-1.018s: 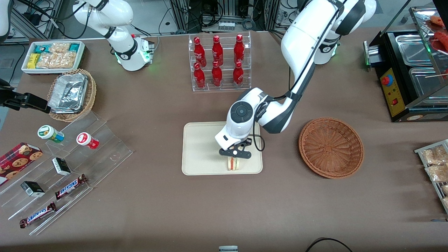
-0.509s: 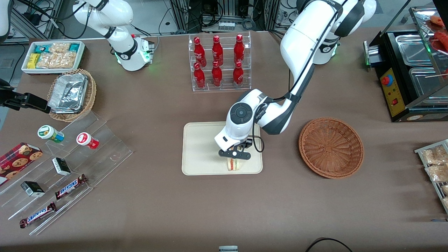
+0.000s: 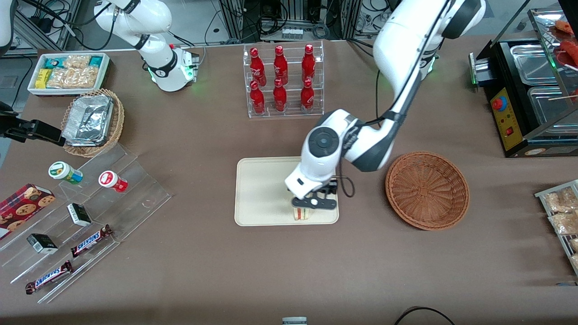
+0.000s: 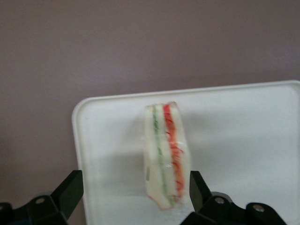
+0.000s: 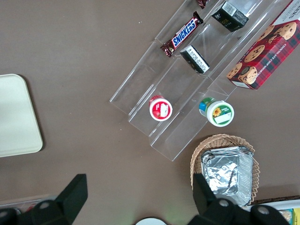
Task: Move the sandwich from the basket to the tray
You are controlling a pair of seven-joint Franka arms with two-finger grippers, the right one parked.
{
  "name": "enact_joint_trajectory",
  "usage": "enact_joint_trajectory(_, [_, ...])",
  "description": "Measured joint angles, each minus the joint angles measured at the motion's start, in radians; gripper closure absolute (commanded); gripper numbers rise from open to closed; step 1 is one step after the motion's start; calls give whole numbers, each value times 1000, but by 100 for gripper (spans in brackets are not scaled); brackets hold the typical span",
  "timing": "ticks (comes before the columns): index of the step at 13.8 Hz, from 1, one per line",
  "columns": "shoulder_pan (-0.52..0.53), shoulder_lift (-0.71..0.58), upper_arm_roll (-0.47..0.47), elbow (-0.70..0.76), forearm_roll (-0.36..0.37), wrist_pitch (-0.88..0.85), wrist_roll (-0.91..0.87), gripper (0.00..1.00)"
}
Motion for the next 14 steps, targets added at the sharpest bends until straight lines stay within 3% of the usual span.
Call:
enact_joint_trajectory(7, [230, -87, 1, -2, -14, -148, 239, 0])
enact_joint_trajectory(14, [326, -228, 8, 0, -10, -327, 322, 0])
